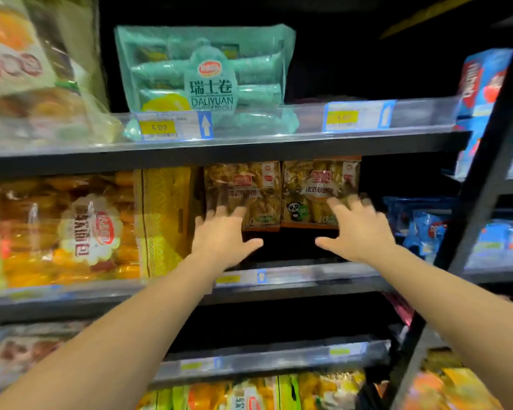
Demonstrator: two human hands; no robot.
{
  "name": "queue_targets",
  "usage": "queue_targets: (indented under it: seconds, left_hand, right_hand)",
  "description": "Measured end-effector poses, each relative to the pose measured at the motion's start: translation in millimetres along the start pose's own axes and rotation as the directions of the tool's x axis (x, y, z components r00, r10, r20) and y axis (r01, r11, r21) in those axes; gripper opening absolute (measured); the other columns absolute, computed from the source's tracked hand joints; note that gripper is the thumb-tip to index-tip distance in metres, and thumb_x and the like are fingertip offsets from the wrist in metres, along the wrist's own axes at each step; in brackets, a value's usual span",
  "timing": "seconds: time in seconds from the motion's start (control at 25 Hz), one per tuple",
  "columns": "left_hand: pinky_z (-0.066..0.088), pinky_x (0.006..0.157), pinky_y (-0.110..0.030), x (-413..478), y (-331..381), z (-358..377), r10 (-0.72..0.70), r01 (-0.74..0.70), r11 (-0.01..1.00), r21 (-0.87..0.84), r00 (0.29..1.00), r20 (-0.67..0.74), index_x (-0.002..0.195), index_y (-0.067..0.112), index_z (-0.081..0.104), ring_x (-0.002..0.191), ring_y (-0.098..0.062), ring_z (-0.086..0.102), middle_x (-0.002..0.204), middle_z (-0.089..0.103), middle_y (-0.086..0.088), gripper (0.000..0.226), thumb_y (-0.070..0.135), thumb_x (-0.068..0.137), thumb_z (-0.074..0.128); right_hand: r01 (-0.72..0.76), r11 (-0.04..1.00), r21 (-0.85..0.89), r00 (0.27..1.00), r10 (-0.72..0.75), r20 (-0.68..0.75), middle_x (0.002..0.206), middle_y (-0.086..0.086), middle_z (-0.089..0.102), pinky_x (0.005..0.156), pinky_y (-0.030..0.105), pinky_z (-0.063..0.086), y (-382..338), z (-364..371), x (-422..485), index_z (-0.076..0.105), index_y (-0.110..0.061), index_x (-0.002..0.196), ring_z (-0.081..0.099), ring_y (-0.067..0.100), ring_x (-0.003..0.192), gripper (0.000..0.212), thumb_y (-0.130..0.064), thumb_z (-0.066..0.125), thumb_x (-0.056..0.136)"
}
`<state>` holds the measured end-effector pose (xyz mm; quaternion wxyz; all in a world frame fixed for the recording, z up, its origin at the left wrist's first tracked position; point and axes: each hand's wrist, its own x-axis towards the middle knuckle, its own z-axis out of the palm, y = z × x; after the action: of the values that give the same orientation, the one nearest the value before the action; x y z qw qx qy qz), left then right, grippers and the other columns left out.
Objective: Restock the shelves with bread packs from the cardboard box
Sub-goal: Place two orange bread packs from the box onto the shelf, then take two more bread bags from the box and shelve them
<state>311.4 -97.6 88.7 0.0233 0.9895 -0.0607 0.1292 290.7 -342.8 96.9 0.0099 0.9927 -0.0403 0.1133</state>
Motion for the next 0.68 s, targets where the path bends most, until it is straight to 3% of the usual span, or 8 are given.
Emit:
queue_targets:
  seconds: [0.12, 0.2, 0.44, 0.68]
  left_hand:
    - [0.016, 0.114, -0.055, -52.0, 1.7, -16.6, 0.095, -0.098, 0.995, -0.026, 0.989, -0.111, 0.151, 0.036, 0.009, 0.146, -0.035, 0.007, 0.160, 0.006, -0.010, 0.091, 0.073, 0.079, 0.050]
    - [0.011, 0.116, -0.056, -95.4, 2.6, -17.8, 0.123, -0.125, 0.992, -0.017, 0.987, -0.102, 0.151, 0.037, 0.004, 0.147, -0.032, -0.004, 0.162, -0.007, -0.006, 0.091, 0.073, 0.080, 0.047]
    - [0.006, 0.116, -0.055, -219.3, 7.0, 6.8, 0.115, -0.117, 0.991, -0.071, 0.993, -0.030, 0.153, 0.035, 0.002, 0.148, -0.029, -0.007, 0.162, -0.009, -0.002, 0.087, 0.075, 0.083, 0.037]
    - [0.011, 0.115, -0.054, -315.2, 2.4, 69.0, 0.085, -0.069, 0.987, -0.143, 0.991, 0.108, 0.152, 0.037, 0.006, 0.148, -0.026, -0.004, 0.162, -0.004, 0.000, 0.085, 0.076, 0.083, 0.036]
  right_hand:
    - [0.046, 0.997, 0.058, 0.999, -0.047, 0.018, 0.161, 0.001, -0.009, 0.110, 0.054, 0.028, -12.2, -15.0, -48.1, -0.003, -0.041, 0.150, 0.001, 0.036, 0.147, 0.097, -0.068, 0.056, 0.078]
    - [0.069, 0.996, 0.050, 0.998, -0.069, -0.001, 0.161, -0.001, -0.016, 0.110, 0.055, 0.029, -18.0, -17.5, -88.7, -0.006, -0.041, 0.150, -0.001, 0.036, 0.147, 0.098, -0.068, 0.056, 0.079]
    - [0.113, 0.978, 0.174, 0.994, -0.113, -0.009, 0.162, 0.000, -0.005, 0.108, 0.053, 0.035, -31.8, 5.9, -194.2, -0.001, -0.039, 0.151, 0.006, 0.033, 0.147, 0.097, -0.068, 0.057, 0.078]
    - [0.124, 0.972, 0.199, 0.981, -0.150, 0.120, 0.162, 0.001, 0.000, 0.111, 0.051, 0.029, -32.1, 69.6, -298.7, 0.003, -0.036, 0.152, 0.009, 0.031, 0.147, 0.095, -0.069, 0.054, 0.079]
